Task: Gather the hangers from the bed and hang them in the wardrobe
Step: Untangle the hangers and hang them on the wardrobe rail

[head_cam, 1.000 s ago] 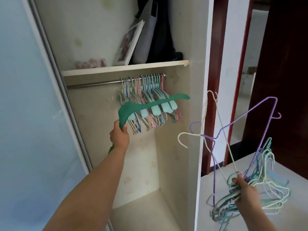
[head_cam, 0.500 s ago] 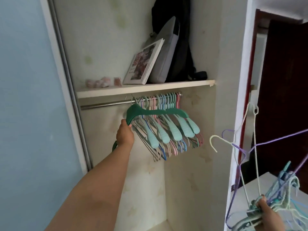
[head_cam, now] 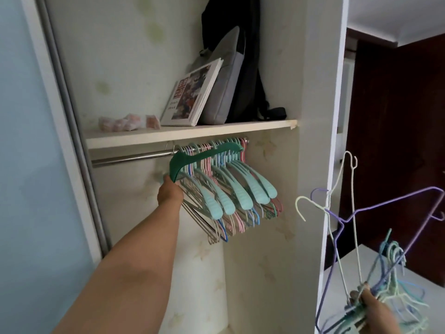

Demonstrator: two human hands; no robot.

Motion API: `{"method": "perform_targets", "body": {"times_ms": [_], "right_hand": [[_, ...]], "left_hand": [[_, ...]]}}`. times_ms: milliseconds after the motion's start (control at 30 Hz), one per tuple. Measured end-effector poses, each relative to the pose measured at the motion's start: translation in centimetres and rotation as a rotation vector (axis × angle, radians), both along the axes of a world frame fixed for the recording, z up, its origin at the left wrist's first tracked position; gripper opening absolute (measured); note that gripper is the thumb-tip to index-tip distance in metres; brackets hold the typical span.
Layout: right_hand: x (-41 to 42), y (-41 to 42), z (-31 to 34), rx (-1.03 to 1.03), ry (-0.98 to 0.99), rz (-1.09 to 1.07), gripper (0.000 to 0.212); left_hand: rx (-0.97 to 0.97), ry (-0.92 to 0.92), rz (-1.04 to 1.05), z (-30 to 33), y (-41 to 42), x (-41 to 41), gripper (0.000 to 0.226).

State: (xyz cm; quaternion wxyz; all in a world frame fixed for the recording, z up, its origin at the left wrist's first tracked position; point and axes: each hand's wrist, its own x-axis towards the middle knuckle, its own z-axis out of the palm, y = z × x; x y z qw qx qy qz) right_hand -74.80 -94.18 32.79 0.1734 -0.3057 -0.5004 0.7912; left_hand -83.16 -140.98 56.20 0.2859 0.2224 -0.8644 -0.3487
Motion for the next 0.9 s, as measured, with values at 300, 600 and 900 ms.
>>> {"method": "perform_targets", "body": {"times_ms": [300, 600, 900], "right_hand": [[6.4, -3.5, 2.4, -0.063, 0.038, 0.163, 0.030], [8.6, -4.2, 3.8, -0.113, 0.079, 0.133, 0.019], [10.5, -3.4, 5.1, -0.056, 0.071, 0.221, 0.032]], "left_hand": [[0.097, -0.164, -0.025, -1.7, -0.8, 0.0, 0.038], [0.274, 0.254, 0.195, -1.9, 5.4, 3.7, 0.036], [0.701, 0.275, 0.044, -6.8, 13.8, 10.7, 0.031]]}}
